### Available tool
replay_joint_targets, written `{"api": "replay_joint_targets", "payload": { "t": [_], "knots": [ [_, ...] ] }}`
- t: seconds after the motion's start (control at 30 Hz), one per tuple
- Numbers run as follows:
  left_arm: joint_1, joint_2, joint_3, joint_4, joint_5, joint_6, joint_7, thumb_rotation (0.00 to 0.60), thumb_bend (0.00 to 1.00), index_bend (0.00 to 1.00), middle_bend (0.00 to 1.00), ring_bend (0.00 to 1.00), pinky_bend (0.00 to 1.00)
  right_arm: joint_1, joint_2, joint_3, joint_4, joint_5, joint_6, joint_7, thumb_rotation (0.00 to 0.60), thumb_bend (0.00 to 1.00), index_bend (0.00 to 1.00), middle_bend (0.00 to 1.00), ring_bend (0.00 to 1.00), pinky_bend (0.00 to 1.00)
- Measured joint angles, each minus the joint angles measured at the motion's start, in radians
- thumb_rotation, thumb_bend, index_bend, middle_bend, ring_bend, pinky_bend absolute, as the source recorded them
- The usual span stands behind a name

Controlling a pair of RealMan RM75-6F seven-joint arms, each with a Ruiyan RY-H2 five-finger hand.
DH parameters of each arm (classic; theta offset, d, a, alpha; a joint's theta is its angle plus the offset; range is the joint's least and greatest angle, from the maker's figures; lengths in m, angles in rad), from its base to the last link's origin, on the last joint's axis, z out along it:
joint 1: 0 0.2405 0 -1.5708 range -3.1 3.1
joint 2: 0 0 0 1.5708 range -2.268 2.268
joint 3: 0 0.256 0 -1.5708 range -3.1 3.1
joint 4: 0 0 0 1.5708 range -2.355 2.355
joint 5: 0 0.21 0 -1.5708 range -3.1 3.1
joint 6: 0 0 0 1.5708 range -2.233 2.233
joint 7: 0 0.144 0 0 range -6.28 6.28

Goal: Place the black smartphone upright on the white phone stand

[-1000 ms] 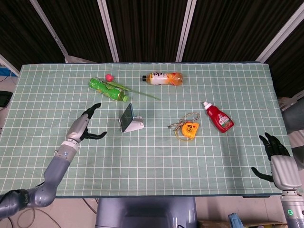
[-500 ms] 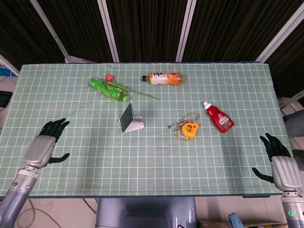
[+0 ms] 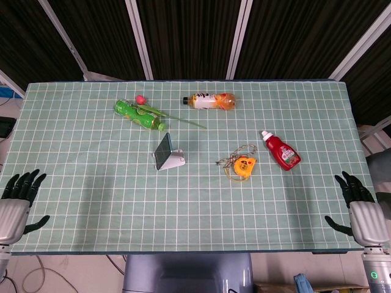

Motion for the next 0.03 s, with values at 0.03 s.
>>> {"api": "replay_joint_targets", "payload": {
  "t": [0.03],
  "knots": [
    [0.001,-0.001,-0.002,0.001,0.0,-0.002,-0.003,0.6,0.12,0.0,0.0,0.0,0.0,-0.001,0.0,0.0,0.0,-0.001,0.001,0.0,0.6,0.27,0.02,0.0,0.0,0.19]
  ]
}}
